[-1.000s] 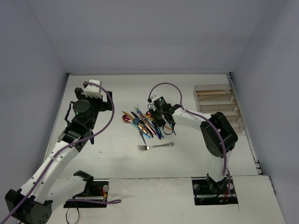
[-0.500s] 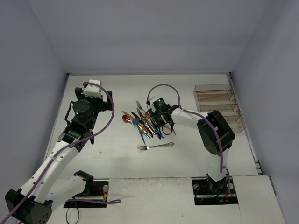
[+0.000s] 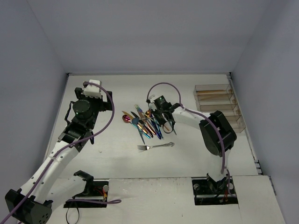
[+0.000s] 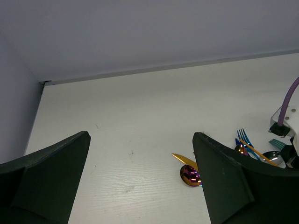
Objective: Sort the eating utensils into containers
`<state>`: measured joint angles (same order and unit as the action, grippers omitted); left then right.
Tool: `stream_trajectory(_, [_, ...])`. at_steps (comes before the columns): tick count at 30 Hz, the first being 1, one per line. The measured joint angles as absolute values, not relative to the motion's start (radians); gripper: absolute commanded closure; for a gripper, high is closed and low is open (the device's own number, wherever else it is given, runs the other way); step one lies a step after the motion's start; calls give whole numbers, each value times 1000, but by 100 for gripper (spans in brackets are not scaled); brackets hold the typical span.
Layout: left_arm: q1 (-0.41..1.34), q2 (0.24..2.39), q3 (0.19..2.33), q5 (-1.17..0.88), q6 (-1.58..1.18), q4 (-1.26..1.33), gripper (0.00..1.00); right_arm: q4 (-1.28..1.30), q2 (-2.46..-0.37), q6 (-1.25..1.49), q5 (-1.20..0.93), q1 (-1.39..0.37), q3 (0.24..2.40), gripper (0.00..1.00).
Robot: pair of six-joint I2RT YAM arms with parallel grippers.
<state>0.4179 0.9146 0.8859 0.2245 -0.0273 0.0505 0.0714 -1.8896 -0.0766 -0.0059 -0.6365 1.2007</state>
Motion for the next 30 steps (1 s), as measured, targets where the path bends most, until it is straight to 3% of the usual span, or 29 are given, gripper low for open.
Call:
stream_trajectory(9, [418,915,886,224,-27,51,10,84,-1694,36,160,-591,1324,100])
stream_trajectory(16, [418,914,886,225,-27,51,10,68,-1689,374,328,-313,1402,100])
stream_trajectory(23, [419,910,886,224,-27,51,10,81,-1772,757,403,-70,1431,100])
stream_trajectory(30, [421,909,886,225,-27,50,10,91,-1969,1006,403,13,1557,100])
